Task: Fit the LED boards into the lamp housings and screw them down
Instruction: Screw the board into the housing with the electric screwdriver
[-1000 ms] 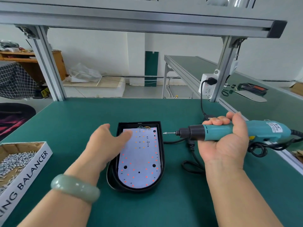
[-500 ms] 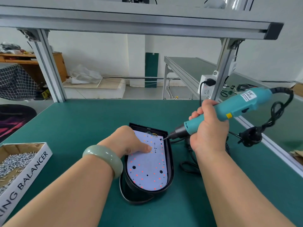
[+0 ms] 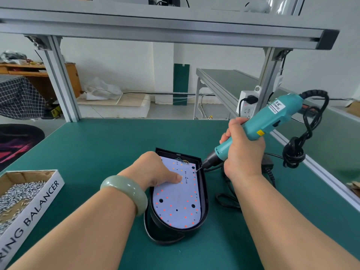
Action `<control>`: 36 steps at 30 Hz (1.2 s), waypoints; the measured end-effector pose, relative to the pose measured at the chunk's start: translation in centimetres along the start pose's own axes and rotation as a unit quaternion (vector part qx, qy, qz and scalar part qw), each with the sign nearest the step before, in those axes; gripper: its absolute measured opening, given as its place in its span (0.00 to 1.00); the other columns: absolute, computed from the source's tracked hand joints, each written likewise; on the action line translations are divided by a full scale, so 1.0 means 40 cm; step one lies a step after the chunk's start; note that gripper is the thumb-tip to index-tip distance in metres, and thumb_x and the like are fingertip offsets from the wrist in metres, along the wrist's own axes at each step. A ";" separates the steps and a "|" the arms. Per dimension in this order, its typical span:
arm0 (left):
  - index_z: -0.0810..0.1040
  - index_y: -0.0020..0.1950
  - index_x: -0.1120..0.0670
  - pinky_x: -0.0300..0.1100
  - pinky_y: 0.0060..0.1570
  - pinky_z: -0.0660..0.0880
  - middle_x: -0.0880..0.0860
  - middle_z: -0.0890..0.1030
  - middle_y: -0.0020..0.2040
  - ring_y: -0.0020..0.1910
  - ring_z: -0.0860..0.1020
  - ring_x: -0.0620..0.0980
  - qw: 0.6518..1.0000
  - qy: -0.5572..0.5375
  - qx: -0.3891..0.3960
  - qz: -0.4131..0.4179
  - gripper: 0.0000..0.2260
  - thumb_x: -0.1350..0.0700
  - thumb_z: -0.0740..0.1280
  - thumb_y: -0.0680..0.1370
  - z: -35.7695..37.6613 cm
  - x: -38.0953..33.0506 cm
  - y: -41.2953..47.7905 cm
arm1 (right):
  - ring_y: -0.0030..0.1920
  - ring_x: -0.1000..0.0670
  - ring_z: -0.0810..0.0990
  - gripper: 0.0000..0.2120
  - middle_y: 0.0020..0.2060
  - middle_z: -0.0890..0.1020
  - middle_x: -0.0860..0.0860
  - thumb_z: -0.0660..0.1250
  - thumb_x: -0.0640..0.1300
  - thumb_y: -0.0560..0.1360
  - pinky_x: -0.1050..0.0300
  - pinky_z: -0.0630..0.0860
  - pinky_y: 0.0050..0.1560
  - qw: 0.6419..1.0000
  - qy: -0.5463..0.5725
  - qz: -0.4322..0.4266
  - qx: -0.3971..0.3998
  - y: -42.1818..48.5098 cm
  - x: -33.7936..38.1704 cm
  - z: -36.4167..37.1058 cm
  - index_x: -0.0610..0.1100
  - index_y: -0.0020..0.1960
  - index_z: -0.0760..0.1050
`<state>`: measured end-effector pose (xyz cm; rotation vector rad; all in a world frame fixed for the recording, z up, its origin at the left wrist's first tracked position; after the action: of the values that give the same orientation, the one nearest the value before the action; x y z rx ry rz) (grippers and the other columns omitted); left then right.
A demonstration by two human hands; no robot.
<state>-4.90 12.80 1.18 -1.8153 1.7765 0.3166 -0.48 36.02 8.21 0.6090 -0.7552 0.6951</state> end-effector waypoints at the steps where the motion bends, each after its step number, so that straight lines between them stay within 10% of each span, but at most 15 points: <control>1: 0.68 0.35 0.56 0.40 0.30 0.63 0.52 0.70 0.33 0.31 0.68 0.51 1.000 0.000 -0.001 0.000 0.22 0.45 0.78 0.65 0.000 0.002 0.001 | 0.26 0.54 0.71 0.10 0.26 0.73 0.54 0.67 0.34 0.75 0.61 0.72 0.29 1.000 -0.005 0.003 0.007 0.002 -0.001 0.005 0.46 0.41 0.71; 18: 0.65 0.32 0.56 0.38 0.26 0.60 0.50 0.67 0.28 0.26 0.65 0.49 0.999 0.043 -0.020 0.000 0.24 0.45 0.78 0.65 -0.007 -0.016 0.001 | 0.22 0.53 0.68 0.10 0.20 0.70 0.56 0.69 0.43 0.68 0.60 0.68 0.29 0.988 -0.095 -0.032 0.118 -0.020 -0.016 0.118 0.52 0.32 0.70; 36: 0.66 0.32 0.55 0.37 0.25 0.61 0.50 0.68 0.28 0.25 0.66 0.48 0.999 0.044 -0.008 0.000 0.23 0.44 0.77 0.66 -0.003 -0.012 0.002 | 0.26 0.53 0.70 0.08 0.27 0.72 0.54 0.69 0.39 0.74 0.60 0.71 0.31 0.999 0.039 -0.029 0.024 -0.037 0.045 0.053 0.47 0.40 0.72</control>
<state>-5.06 13.12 1.53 -1.8670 1.8371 0.2550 0.73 34.23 10.50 0.6415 -0.6482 0.6810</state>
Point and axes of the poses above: each hand's wrist, its own y-axis towards the middle knuckle, its own z-axis out of the palm, x = y × z, the point moved 10 cm from there along y, towards the middle knuckle
